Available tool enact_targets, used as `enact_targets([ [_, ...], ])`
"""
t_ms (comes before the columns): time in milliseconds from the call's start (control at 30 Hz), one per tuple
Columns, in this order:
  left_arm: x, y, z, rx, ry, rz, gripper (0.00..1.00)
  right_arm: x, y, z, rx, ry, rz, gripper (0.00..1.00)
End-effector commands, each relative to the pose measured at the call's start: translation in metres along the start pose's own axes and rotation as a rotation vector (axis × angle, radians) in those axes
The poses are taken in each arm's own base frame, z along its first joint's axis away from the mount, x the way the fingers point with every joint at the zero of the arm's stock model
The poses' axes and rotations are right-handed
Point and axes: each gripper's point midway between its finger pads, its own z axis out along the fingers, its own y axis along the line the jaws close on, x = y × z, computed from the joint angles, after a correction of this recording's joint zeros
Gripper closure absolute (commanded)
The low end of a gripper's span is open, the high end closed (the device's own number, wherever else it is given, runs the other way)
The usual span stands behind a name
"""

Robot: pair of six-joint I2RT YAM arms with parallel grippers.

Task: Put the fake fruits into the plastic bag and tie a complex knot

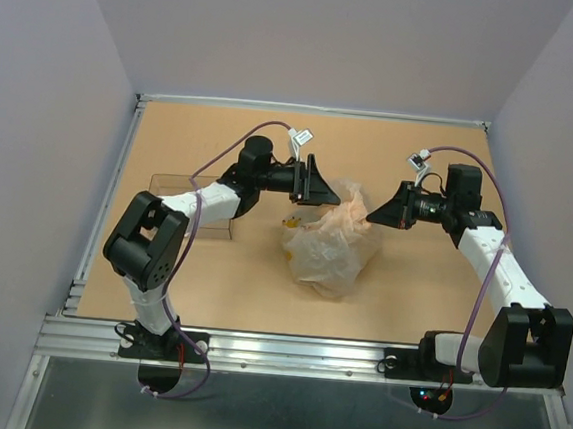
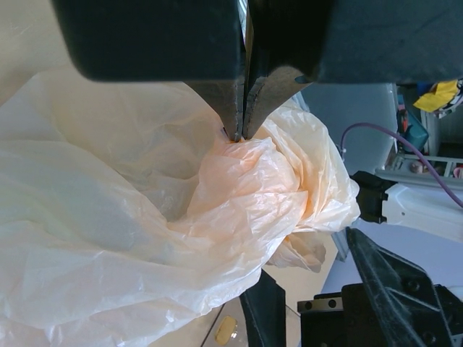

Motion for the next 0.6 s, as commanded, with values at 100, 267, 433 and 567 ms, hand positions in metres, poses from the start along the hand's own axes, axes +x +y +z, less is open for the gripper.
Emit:
enact_targets([
  [100,0.009,-0.004,-0.002,0.033,0.018,0.0,0.34,-0.017,0.02,-0.005,-0.041,-0.028,-0.094,0.99],
  [267,0.007,-0.026,-0.012,0.138,-0.002,-0.007,0.88,-0.017,0.016,-0.005,-0.022,-0.029,-0.096,1.0],
  [433,-0.019,-0.027,-0.033,0.117,-0.077,0.044,1.0,-0.015,0.01,-0.01,0.039,-0.016,-0.118,1.0],
  [567,-0.046,-0.02,-0.051,0.026,-0.125,0.156,1.0,-0.011,-0.003,-0.019,0.099,0.013,-0.166,1.0],
])
